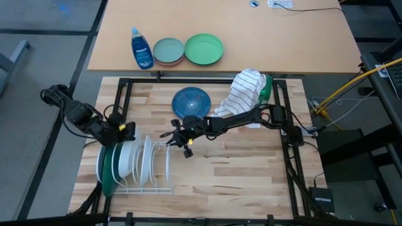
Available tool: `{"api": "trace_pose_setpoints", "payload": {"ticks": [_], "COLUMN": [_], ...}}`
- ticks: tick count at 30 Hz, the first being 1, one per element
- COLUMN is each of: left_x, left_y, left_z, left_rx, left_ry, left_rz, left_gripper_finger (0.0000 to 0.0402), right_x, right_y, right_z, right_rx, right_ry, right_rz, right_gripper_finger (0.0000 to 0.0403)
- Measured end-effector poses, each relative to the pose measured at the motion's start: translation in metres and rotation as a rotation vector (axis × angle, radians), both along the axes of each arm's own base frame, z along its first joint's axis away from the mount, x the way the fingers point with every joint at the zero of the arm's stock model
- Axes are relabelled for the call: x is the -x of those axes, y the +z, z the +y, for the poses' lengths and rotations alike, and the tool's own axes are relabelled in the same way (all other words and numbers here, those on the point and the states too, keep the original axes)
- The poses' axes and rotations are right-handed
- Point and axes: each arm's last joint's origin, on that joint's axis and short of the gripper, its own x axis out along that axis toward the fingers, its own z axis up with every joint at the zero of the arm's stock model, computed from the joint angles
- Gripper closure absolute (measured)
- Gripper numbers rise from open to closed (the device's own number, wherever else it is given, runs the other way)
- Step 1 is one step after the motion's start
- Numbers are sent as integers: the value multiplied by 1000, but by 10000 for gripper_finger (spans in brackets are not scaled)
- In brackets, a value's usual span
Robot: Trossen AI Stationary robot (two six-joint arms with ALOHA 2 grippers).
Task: Sort dishes
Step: Put the white plate in the white dish rack
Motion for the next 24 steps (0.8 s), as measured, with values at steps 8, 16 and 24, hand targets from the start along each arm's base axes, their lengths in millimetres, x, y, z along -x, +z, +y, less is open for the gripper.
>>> {"api": "trace_pose_setpoints", "payload": {"ticks": [8,16,24], "left_x": [-14,-20,-20], "left_y": [-6,-9,-8], "left_z": [-11,-15,-15], "left_rx": [-29,-47,-103], "left_ry": [-29,-59,-152], "left_rz": [54,74,64], "left_gripper_finger": [390,373,316], "right_x": [0,0,2], "right_y": [0,0,-3], "right_z": [0,0,0], "right_rx": [-12,-6,-15], "right_ry": [-1,6,2], "right_rz": [6,6,45], "right_gripper_finger": [365,378,350]}}
